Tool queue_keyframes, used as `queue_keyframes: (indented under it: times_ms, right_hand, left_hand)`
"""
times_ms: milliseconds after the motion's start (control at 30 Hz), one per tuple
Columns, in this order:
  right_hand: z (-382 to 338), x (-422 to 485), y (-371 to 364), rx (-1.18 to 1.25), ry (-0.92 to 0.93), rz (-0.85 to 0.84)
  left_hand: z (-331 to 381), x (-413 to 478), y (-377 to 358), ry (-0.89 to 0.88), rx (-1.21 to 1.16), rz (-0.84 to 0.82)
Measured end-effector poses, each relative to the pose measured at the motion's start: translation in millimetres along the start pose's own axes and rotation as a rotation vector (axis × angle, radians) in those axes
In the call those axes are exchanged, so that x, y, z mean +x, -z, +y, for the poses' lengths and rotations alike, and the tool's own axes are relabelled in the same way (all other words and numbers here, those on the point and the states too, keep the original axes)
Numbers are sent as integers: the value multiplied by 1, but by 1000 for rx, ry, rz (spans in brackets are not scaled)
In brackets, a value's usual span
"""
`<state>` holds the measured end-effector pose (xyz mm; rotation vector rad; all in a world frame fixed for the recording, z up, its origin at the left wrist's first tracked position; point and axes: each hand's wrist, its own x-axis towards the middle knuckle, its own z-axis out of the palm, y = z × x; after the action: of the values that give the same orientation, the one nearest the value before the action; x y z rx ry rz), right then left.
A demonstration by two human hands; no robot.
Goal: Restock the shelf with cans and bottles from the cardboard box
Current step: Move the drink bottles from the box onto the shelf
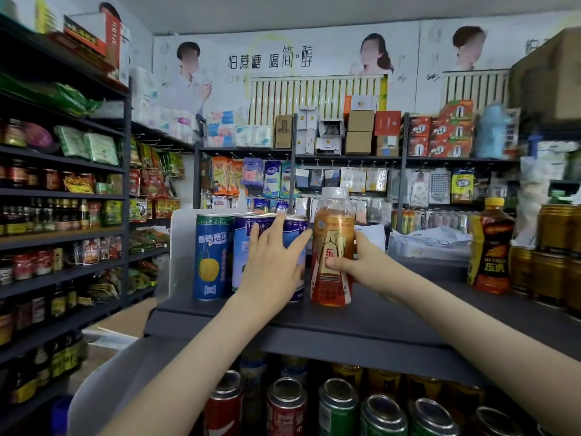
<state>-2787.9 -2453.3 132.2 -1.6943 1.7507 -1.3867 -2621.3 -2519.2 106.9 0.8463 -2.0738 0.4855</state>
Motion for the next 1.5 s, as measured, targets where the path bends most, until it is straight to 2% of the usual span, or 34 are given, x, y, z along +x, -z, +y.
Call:
queue_keyframes:
  times_ms: [200, 467, 700, 867, 933, 1067, 1167, 1267, 1400, 1500]
  right_hand:
    - [0, 6, 2, 26, -62, -26]
    - [4, 0, -7, -62, 4, 73]
    - [-6, -42, -25, -471, 299, 276]
    - [-31, -101, -61, -575, 612, 217]
    - [-30, -125, -83, -527, 685, 196]
    - [-13, -182, -139, -281, 646, 73]
    - [12, -224, -193, -160, 542, -118]
    - [37, -263, -256, -156, 469, -339]
    - [52, -302, -339, -169, 458, -625]
    - [55, -319, -394, -168, 441, -784]
  left_hand:
    - [0, 0, 1, -17, -22, -5]
    - [-2, -7, 5, 7, -226, -58]
    - [4, -31, 9, 24, -331, 34]
    - [7, -86, 29, 57, -445, 124]
    - [7, -120, 42, 82, -461, 128]
    - [9, -205, 66, 192, -460, 72]
    - [6, -288, 76, 332, -400, -52]
    - [-3, -374, 88, 510, -346, -252]
    - [-30, -466, 112, 732, -226, -517]
    - [-62, -520, 129, 868, -176, -644]
